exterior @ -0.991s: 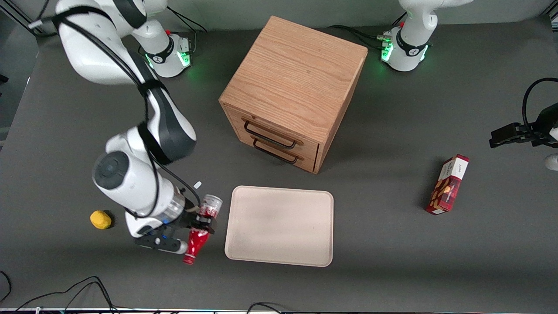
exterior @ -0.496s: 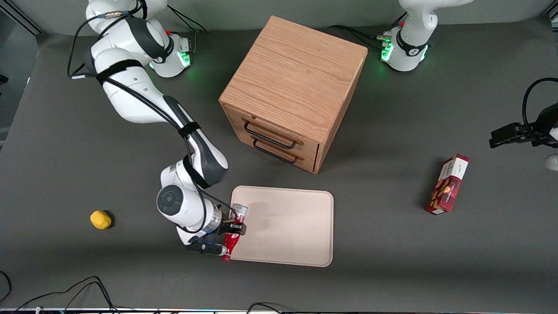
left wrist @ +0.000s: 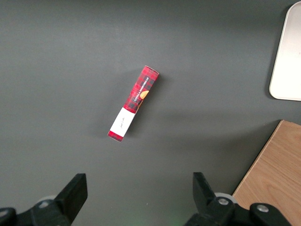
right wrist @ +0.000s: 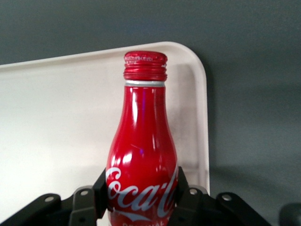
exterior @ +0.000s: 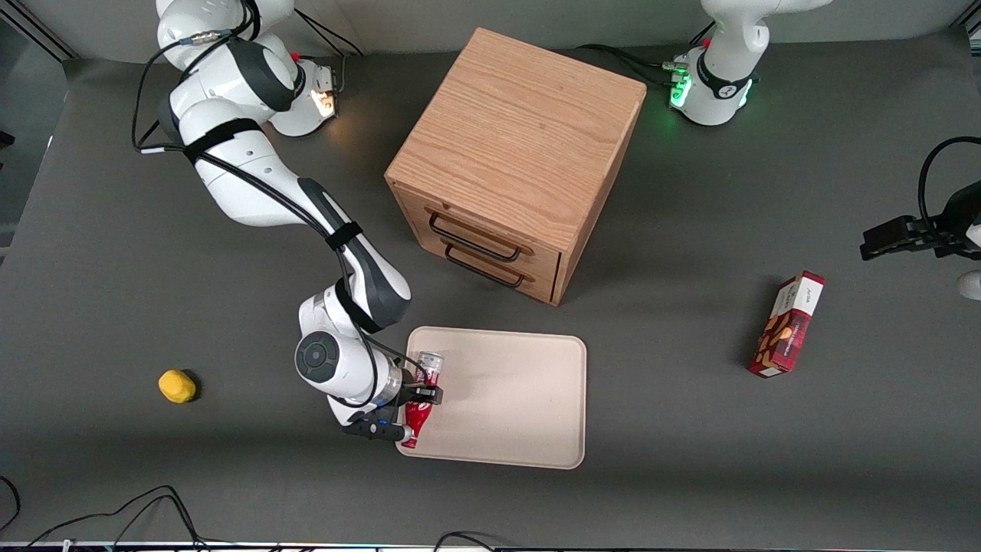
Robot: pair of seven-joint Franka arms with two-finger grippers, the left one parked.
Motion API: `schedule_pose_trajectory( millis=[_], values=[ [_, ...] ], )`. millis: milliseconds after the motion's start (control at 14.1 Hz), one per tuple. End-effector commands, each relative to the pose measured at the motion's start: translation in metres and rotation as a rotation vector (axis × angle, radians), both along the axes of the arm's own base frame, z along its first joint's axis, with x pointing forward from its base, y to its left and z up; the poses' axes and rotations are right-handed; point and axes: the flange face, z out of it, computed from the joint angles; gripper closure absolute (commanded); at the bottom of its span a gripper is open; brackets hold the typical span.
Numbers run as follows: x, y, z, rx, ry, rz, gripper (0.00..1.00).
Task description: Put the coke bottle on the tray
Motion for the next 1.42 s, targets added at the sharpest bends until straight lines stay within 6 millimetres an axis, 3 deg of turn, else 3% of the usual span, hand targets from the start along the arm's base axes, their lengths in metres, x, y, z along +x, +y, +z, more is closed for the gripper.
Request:
schedule_pose_trajectory(
  millis=[0, 283, 425, 496, 637, 991, 1133, 1345],
  values=[
    [0.0, 0.004, -0.002, 0.008, -0.027, 0.003, 0.0],
    [0.003, 0.003, 0.009, 0.001, -0.065, 0.009, 0.0],
    [0.004, 0.003, 0.027, -0.009, -0.072, 0.013, 0.0],
    [0.004, 0.001, 0.041, -0.03, -0.066, 0.025, 0.0],
    [0.005, -0.012, 0.087, -0.09, -0.067, 0.049, 0.0],
    [0.002, -0.105, 0.232, -0.158, -0.072, 0.043, 0.0],
    [-0.01, -0.144, 0.274, -0.168, -0.072, 0.038, 0.0],
    [-0.044, -0.21, 0.331, -0.201, -0.06, 0.003, 0.0]
  ],
)
